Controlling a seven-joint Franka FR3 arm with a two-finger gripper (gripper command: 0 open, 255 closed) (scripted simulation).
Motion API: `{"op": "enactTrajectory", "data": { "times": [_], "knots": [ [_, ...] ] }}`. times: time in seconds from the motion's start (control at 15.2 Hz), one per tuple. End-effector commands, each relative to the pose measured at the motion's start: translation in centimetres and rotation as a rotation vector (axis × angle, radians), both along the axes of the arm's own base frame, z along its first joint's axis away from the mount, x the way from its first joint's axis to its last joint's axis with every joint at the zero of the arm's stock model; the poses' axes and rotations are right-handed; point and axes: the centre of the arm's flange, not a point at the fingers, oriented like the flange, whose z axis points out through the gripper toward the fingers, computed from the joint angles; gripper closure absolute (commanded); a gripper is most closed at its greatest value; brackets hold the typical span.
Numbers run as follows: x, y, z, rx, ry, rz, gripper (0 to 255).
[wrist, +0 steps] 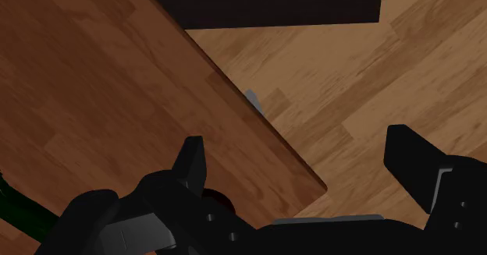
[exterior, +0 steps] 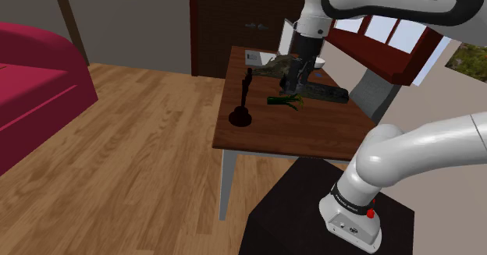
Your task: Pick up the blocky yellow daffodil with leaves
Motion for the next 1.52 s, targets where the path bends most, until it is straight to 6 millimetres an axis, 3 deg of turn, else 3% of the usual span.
{"op": "enactTrajectory", "data": {
  "times": [0.0,1.45],
  "knots": [
    [0.0,0.0,0.0,0.000,0.000,0.000,0],
    [12.4,-25.0,-12.4,0.067,0.099,0.025,0]
  ]
}}
